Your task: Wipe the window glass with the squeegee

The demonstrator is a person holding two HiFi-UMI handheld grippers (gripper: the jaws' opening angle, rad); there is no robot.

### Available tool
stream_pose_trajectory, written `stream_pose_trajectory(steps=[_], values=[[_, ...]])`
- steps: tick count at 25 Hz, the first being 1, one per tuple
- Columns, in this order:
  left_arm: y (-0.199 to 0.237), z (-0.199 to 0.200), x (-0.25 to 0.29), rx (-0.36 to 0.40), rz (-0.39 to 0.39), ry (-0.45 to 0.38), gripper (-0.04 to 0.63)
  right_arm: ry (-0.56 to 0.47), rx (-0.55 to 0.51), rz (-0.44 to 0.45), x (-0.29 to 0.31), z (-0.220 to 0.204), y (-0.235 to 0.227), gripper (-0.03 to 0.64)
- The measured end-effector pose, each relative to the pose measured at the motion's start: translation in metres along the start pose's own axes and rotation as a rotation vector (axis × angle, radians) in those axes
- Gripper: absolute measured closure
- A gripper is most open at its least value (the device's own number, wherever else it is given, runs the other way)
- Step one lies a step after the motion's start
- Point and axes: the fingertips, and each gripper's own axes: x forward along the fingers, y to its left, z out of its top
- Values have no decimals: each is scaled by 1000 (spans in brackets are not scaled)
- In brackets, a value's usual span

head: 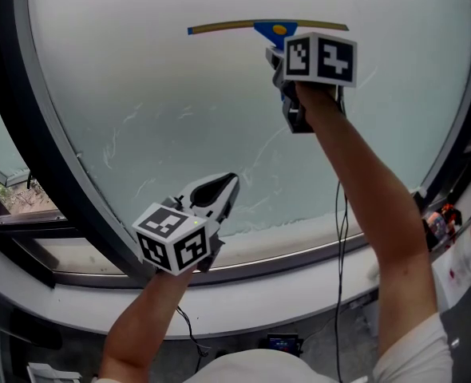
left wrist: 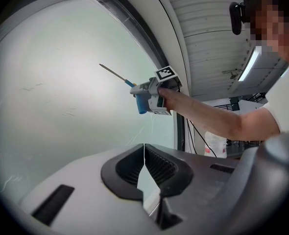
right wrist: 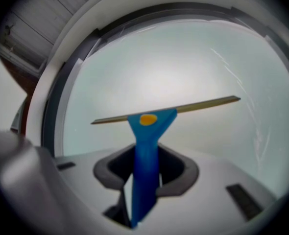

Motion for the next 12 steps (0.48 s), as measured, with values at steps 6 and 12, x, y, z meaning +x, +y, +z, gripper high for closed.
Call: stream_pose_trajectory(steps=[6,12], values=[[-1,-10,0,-4,4,10,567,18,4,-1,-1,-22,-2,479],[1,-24,-1,-25,13,24,567,36,13,-3,-2,-45,-5,479]])
